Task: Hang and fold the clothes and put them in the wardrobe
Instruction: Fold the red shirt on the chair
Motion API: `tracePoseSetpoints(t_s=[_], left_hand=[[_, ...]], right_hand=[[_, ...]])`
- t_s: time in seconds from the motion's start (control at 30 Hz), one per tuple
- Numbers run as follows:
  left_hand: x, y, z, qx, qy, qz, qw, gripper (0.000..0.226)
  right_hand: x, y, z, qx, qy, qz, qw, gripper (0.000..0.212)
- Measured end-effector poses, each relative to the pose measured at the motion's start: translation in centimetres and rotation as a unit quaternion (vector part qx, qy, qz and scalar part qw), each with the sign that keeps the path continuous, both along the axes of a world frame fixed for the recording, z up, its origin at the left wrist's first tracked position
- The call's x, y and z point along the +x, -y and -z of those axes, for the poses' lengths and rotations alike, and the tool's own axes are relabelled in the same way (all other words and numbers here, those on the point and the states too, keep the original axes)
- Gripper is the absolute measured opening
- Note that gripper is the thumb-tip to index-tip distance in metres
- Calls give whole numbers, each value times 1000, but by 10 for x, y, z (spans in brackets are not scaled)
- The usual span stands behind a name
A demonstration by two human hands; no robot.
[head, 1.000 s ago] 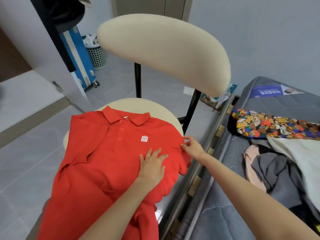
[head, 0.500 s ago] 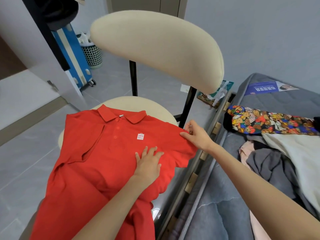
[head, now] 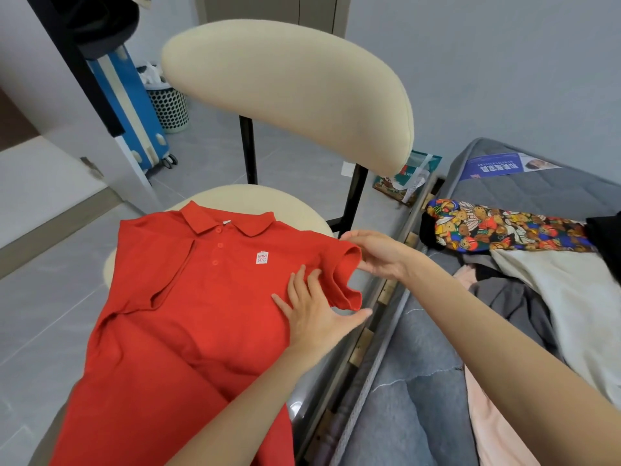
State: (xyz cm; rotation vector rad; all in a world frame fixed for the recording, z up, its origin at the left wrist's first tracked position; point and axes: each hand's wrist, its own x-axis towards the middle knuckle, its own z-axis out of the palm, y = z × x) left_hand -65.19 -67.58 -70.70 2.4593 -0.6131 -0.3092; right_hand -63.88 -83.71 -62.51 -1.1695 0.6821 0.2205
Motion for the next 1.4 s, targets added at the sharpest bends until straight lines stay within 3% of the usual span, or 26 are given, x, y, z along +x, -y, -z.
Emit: tracePoseSetpoints(t_s=[0.1, 0.27, 0.43, 0.53, 0.63, 0.73, 0.8, 0.87, 0.97, 1.03, 1.1, 1.3, 1.4], left_hand=[[-2, 7, -7, -30, -33, -63, 997, 99], [8, -8, -9, -59, 9, -79, 995, 36], [24, -32, -22, -96, -29, -66, 993, 19], [41, -43, -28, -155, -139, -94, 973, 16], [59, -57, -35, -245, -326, -158, 899, 16], [74, -75, -33, -206, -376, -188, 884, 24], [81, -86, -29, -170, -363, -206, 893, 24], [84, -94, -23, -155, -356, -223, 894, 30], [83, -93, -18, -139, -359, -217, 897, 53], [79, -86, -14, -79, -323, -167, 928, 77], [76, -80, -10, -44, -270, -147, 951, 81], [76, -84, -5, -84, -239, -70, 965, 56], [80, -87, -2, -68, -184, -47, 980, 51]], right_hand=[[1, -7, -3, 35, -3, 15, 999, 23], [5, -10, -6, 24, 2, 75, 997, 22], [8, -14, 0, -12, 7, 157, 987, 21], [17, -21, 4, -11, 5, 193, 981, 23], [34, -28, 9, 22, 9, 233, 972, 18], [53, -40, 15, 75, 41, 219, 972, 6], [61, -48, 24, 19, 40, 151, 988, 21], [63, -54, 37, -132, 30, 73, 988, 26], [63, -52, 59, -355, 25, -32, 934, 36], [62, -49, 68, -450, 17, -108, 887, 43], [62, -49, 74, -487, 2, -166, 858, 46], [72, -46, 75, -596, -40, -224, 770, 30], [72, -42, 67, -618, -4, -181, 765, 23]])
